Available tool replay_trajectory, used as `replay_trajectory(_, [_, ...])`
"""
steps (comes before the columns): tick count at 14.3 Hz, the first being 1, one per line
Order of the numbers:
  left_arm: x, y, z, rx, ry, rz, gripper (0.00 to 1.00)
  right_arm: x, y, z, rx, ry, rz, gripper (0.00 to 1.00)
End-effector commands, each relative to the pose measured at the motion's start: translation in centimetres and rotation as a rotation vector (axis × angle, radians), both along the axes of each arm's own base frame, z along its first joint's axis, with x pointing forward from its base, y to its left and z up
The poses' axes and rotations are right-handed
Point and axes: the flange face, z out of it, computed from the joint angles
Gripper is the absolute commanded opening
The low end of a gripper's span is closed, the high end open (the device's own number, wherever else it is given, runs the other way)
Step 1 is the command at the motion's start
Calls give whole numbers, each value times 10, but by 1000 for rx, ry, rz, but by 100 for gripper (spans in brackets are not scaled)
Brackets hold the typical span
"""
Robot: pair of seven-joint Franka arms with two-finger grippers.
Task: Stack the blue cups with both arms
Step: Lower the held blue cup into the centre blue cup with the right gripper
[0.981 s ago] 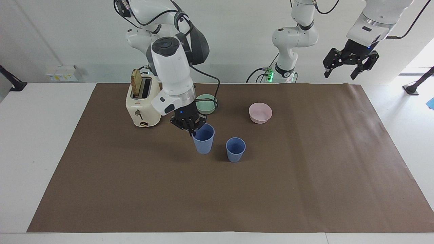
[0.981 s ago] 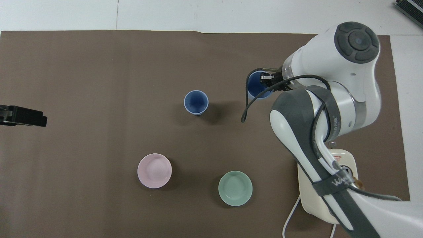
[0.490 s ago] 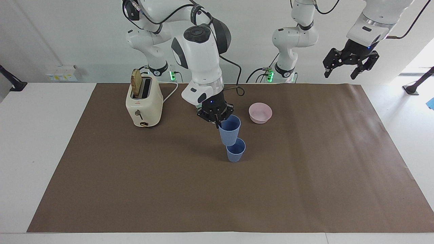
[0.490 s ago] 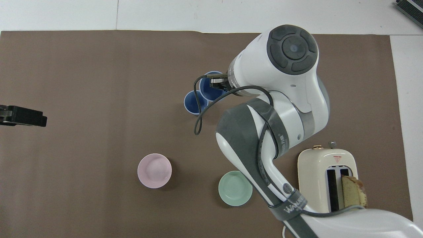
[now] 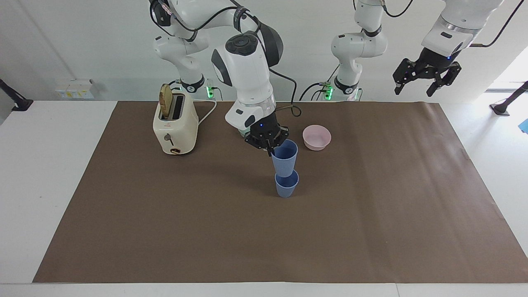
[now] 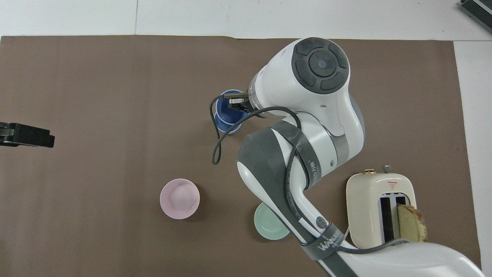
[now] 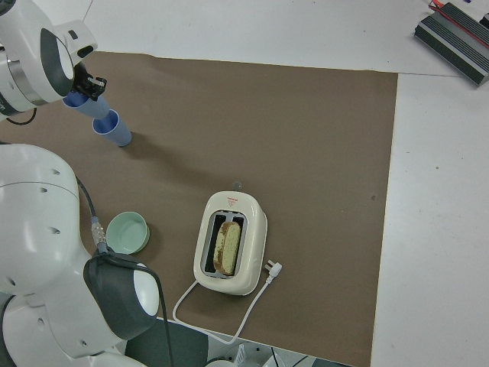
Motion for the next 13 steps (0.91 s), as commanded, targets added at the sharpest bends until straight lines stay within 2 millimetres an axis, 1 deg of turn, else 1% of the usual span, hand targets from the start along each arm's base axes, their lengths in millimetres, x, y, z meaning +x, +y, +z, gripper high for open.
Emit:
replay_trajectory(1, [-6, 4, 3, -5, 4, -1, 100, 8, 0, -6, 25, -7, 28, 0])
replay_trajectory(3, [-6, 4, 3, -5, 3, -1, 100, 5, 8, -15, 39, -15, 38, 0])
replay_trajectory(7, [-6, 4, 3, -5, 3, -3, 100, 5, 4, -24, 31, -1, 35, 0])
replay_trajectory(9, [-6, 4, 3, -5, 4, -1, 100, 7, 7, -37, 30, 0, 37, 0])
replay_trajectory(13, [-6, 4, 3, -5, 4, -1, 100, 10, 8, -48, 25, 5, 53, 0])
